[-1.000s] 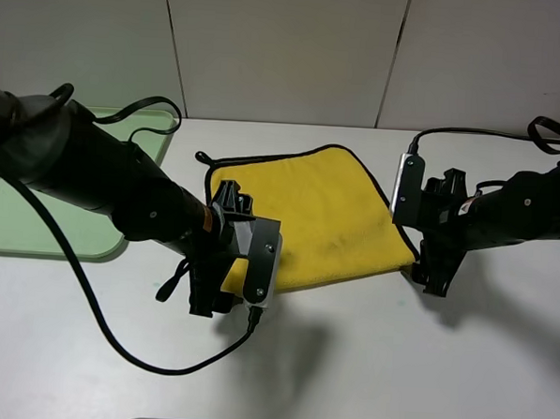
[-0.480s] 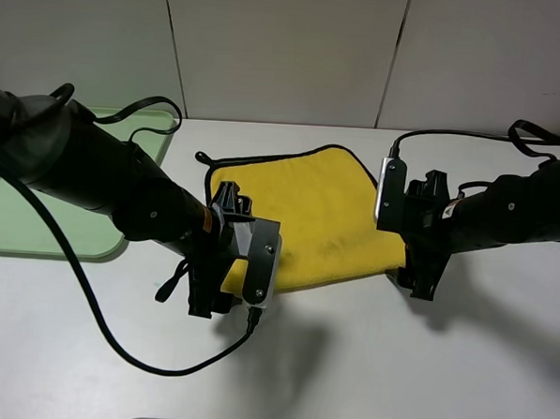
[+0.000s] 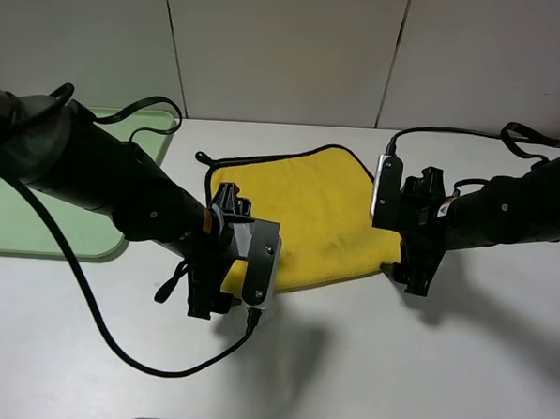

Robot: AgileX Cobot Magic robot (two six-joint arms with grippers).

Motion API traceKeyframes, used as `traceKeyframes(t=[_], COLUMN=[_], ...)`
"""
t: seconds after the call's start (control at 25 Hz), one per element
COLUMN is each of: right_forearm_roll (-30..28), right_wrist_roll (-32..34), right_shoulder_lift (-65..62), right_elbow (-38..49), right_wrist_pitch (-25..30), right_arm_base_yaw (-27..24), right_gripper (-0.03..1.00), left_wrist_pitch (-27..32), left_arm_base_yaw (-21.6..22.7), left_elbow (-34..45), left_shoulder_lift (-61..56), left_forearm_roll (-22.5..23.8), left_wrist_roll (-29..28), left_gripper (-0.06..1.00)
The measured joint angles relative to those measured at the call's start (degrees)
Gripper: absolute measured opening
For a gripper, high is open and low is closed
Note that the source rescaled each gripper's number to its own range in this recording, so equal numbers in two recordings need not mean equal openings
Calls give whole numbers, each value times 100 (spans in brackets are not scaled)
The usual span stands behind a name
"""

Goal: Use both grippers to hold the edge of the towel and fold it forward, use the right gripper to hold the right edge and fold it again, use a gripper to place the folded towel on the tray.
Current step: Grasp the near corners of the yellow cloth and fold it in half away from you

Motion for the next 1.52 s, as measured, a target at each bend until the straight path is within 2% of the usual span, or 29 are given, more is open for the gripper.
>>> traceKeyframes(t=[0.16,0.24,0.36,0.56,0.6,0.68,0.8,1.08,1.16,1.28,1.52], right_forearm_roll=[11,16,17,17,17,17,17,17,17,17,17], right_wrist_roll=[0,0,20,20,20,20,25,221,240,257,299], right_shoulder_lift=[0,11,22,40,40,40,40,40,40,40,40], right_elbow=[-27,-38,-38,-38,-38,-49,-56,-60,-60,-60,-60], right_wrist_pitch=[68,143,339,796,872,990,1059,1093,1133,1293,1293], right_arm_base_yaw=[0,0,5,5,5,5,5,5,5,5,5], right_gripper=[98,93,76,46,42,37,35,33,24,1,0], left_wrist_pitch=[32,66,147,269,321,376,403,408,408,414,419], left_arm_base_yaw=[0,-17,-19,-19,-19,-19,-19,-19,-19,-19,-19], left_elbow=[0,0,6,28,28,28,28,28,28,28,28], left_shoulder_lift=[12,23,49,79,90,97,97,97,97,97,97], left_forearm_roll=[-5,-5,-5,1,1,1,6,6,6,11,16], left_wrist_roll=[0,0,0,0,0,0,0,6,6,6,6], left_gripper=[82,74,58,22,14,5,1,0,0,0,0])
